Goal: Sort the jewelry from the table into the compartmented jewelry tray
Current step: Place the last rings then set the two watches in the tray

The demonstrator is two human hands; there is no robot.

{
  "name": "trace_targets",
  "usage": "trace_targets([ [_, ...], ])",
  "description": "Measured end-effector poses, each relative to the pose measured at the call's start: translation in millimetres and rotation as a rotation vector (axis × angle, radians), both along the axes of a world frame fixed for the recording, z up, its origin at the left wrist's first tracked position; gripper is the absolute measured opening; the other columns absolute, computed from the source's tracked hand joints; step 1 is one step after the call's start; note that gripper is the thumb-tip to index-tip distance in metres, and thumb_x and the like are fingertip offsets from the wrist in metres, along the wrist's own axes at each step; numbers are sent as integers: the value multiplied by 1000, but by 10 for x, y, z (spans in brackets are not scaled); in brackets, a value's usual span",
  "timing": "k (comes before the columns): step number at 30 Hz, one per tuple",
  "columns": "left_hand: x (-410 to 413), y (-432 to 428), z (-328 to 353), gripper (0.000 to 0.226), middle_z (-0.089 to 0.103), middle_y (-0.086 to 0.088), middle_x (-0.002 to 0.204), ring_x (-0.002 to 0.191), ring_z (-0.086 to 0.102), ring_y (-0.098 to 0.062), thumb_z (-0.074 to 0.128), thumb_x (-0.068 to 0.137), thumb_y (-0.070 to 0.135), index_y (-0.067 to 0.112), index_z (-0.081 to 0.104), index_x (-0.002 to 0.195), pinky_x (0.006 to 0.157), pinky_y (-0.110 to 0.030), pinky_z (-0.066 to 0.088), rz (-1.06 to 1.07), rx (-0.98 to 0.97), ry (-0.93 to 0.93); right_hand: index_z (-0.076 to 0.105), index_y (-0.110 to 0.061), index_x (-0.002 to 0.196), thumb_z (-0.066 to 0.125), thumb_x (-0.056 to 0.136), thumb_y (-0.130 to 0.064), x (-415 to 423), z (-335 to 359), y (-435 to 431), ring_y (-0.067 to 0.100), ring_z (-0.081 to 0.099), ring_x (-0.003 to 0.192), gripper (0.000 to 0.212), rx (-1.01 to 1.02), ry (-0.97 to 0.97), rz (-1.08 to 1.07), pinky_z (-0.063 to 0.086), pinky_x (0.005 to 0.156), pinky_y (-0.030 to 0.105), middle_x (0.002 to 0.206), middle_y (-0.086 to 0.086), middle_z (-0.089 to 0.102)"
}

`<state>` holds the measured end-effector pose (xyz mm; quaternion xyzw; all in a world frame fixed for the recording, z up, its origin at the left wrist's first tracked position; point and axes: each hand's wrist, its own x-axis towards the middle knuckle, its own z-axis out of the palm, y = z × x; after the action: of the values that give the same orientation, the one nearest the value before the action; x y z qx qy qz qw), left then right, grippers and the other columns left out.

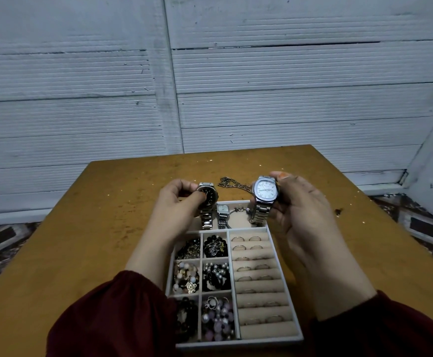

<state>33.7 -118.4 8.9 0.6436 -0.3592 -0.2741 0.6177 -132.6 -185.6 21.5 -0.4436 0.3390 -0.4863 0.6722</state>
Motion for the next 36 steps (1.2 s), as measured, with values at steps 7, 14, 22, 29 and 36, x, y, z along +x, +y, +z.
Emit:
trace_targets([
  [7,7,-11,9,8,61,-5,82,65,57,-9,58,89,2,9,55,90,59,-19,49,2,40,21,62,-13,93,47,97,-15,21,25,17,27,67,72,15,-5,-2,26,53,64,30,107,24,67],
  [14,46,24,-10,11,63,-11,89,57,55,-17,58,92,10,11,58,103,55,-31,50,-30,216,25,62,-12,92,47,97,-13,16,42,40,25,67,66,16,-6,4,29,52,67,35,105,26,67],
  [22,55,33,53,14,62,-13,80,59,56,-17,52,95,7,12,59,84,51,-26,49,-117,261,-20,60,-11,91,47,97,-10,49,72,69,29,66,70,15,-3,-2,17,46,77,44,109,31,64],
  [29,72,-19,68,14,66,-5,93,75,60,-14,50,95,5,13,57,104,56,-24,44,-58,105,-60,60,-10,91,46,97,-10,45,82,70,25,65,64,15,-1,-11,21,48,69,36,109,31,64],
  [36,69,30,20,11,52,-9,69,46,48,-10,49,96,6,8,58,90,45,-22,47,-139,274,10,61,-12,90,47,96,-11,38,64,77,26,67,65,15,-5,-5,21,50,73,39,108,28,65],
])
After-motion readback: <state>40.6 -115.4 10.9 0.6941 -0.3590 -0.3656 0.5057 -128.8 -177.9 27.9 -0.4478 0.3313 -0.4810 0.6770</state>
